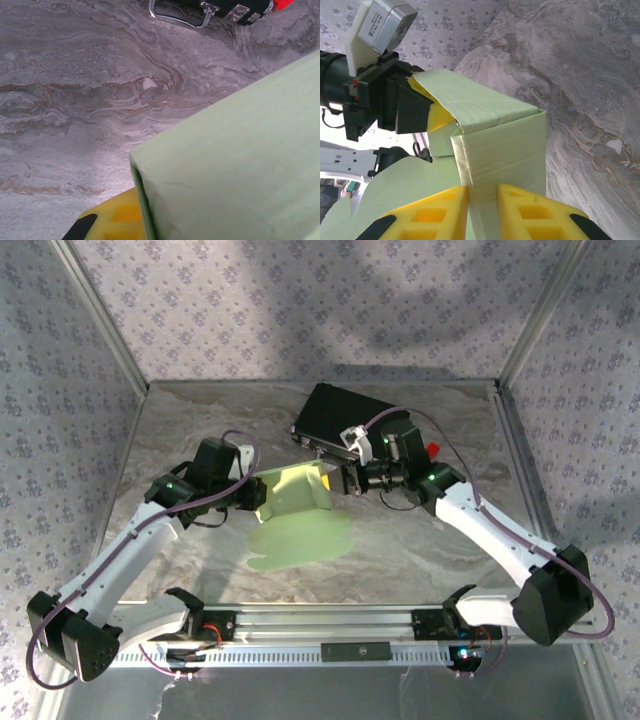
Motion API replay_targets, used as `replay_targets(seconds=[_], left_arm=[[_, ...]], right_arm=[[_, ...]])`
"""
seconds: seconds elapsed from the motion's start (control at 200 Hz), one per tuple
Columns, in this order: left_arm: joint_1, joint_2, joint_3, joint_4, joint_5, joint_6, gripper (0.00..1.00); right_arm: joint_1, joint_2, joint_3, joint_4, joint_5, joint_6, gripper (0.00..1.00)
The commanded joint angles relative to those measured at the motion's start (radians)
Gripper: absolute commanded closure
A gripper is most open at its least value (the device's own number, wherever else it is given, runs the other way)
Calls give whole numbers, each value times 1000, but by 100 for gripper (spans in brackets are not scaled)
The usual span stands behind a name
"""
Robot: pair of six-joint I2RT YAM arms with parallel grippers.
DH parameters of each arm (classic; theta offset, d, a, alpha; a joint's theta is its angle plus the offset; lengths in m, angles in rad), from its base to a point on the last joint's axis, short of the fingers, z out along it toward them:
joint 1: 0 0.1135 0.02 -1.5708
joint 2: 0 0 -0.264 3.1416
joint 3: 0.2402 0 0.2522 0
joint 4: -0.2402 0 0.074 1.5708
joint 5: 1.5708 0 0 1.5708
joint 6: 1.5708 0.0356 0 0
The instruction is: Fold the paper box
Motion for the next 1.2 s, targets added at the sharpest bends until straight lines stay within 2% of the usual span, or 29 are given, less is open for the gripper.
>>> replay_targets(seconds=[0.0,0.275,0.9,1.074,1.199], left_arm=[[-17,-22,43,21,45,17,100],[-23,-24,43,15,42,19,100],[-32,-25,47,14,41,23,100],[-41,-24,49,15,40,27,100],[-44,-25,50,14,40,30,100]], right_arm=[[21,26,39,-61,70,-43,76],[65,53,85,-123,185,-78,74],[83,98,129,-148,217,-96,71],[85,114,143,-157,229,-98,74],[90,124,147,-160,240,-99,82]])
